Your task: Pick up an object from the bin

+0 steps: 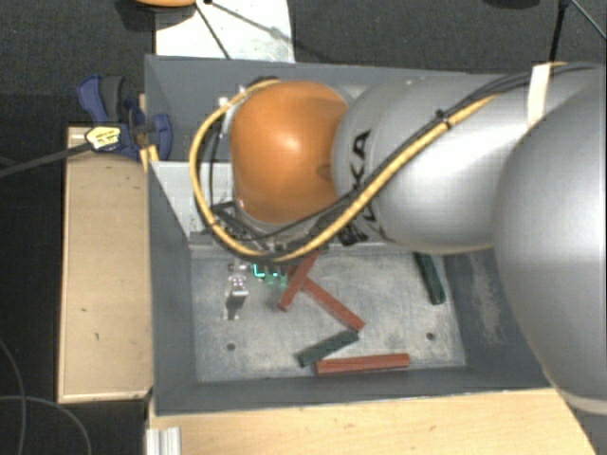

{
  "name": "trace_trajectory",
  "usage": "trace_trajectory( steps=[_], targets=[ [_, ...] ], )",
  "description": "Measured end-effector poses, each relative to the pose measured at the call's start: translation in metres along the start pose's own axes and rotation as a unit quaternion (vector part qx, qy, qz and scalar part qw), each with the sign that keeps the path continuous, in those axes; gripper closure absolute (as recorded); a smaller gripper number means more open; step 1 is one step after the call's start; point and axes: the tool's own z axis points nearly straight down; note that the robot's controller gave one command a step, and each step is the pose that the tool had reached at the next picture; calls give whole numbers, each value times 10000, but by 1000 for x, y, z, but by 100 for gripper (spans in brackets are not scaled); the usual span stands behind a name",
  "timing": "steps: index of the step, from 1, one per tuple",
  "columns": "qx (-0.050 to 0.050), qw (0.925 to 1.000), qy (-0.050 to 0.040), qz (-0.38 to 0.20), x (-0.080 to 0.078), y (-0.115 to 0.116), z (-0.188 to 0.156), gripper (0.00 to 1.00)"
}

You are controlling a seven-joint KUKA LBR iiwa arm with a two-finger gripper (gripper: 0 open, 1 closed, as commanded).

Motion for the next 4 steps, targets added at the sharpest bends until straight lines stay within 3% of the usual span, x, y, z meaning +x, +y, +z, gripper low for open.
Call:
trace_trajectory(
  steps=[1, 2, 3, 4],
  targets=[
    [-9, 10000, -35, 19, -2, -1, -4, 0],
    [-22, 9983, -49, -587, -20, -20, 5, 0],
    [-5, 9942, -53, -1073, -20, -80, 41, 0],
    [12, 9950, -24, -1002, -24, -113, 61, 0]
  ],
)
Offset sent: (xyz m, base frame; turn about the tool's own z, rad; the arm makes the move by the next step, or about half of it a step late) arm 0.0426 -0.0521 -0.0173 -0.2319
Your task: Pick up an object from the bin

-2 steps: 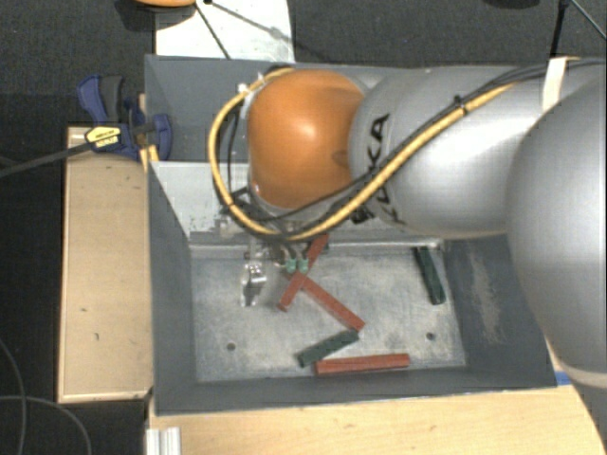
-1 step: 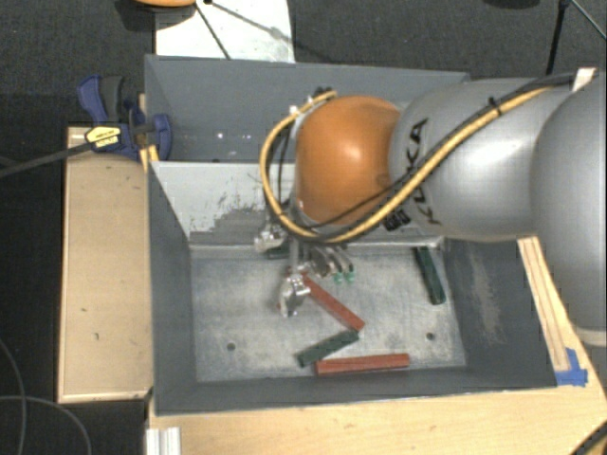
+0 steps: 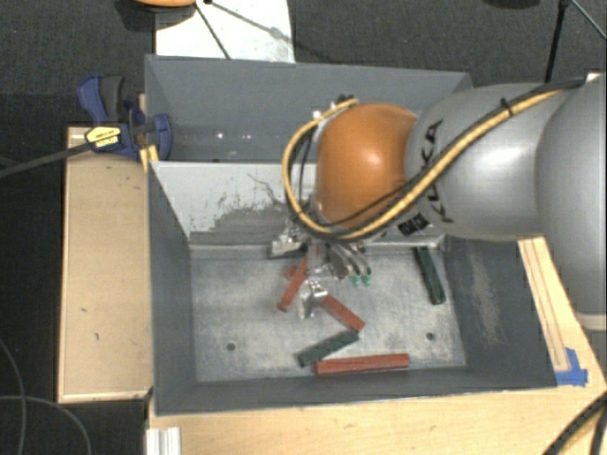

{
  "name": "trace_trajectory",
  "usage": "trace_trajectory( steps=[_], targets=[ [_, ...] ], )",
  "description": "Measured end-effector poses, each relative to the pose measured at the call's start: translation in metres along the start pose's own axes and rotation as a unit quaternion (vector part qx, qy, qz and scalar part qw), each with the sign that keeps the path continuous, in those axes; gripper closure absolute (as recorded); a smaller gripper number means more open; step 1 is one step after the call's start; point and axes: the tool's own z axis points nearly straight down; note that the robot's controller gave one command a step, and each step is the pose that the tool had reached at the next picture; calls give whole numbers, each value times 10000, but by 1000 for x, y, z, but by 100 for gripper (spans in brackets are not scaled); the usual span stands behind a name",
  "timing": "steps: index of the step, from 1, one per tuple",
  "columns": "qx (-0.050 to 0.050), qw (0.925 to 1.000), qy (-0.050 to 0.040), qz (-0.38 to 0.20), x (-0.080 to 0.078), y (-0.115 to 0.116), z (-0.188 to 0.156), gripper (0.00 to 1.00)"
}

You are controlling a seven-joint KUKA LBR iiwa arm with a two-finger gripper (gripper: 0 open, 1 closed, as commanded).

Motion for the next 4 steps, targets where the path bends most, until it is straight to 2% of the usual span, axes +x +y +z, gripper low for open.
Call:
trace_trajectory(
  steps=[1, 2, 3, 4],
  targets=[
    [-24, 10000, -9, -79, 5, -12, 2, 0],
    [-20, 9983, -52, 578, -15, -40, 60, 100],
    [-20, 9983, -52, 587, -15, -40, 60, 100],
    [-14, 9990, -12, 437, -14, -17, -59, 100]
  ],
)
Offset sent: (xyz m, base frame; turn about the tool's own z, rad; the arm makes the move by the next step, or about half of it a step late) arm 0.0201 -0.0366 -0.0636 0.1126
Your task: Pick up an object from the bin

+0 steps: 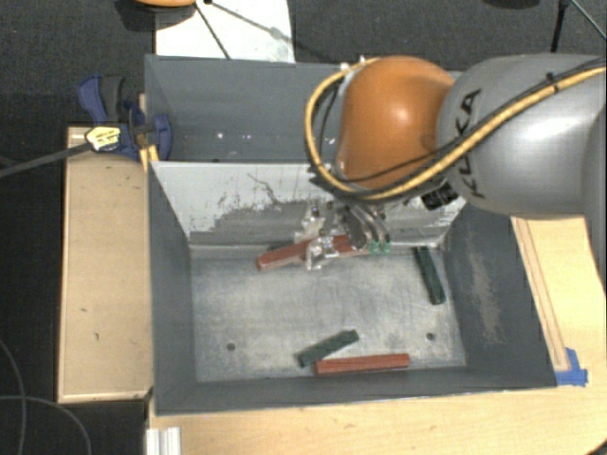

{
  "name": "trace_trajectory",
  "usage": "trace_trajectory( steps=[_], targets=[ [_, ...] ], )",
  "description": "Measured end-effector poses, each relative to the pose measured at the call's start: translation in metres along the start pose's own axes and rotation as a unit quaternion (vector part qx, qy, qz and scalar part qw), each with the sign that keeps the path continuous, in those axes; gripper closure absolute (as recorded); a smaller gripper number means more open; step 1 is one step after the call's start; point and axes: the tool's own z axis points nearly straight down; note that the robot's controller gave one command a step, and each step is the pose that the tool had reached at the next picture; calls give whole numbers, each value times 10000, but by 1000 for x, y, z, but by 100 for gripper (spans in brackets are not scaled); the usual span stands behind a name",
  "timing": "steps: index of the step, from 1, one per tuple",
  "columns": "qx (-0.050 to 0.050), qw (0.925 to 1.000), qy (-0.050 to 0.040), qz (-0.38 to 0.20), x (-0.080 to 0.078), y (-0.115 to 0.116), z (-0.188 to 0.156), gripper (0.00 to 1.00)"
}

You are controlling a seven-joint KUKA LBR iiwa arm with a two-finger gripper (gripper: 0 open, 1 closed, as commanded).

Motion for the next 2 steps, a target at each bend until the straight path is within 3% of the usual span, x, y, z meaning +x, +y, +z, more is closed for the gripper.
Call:
trace_trajectory(
  steps=[1, 2],
  targets=[
    [0, 10000, 3, 10, 0, 0, 0, 100],
    [13, 9861, -33, -1662, 13, -53, -126, 100]
  ],
)
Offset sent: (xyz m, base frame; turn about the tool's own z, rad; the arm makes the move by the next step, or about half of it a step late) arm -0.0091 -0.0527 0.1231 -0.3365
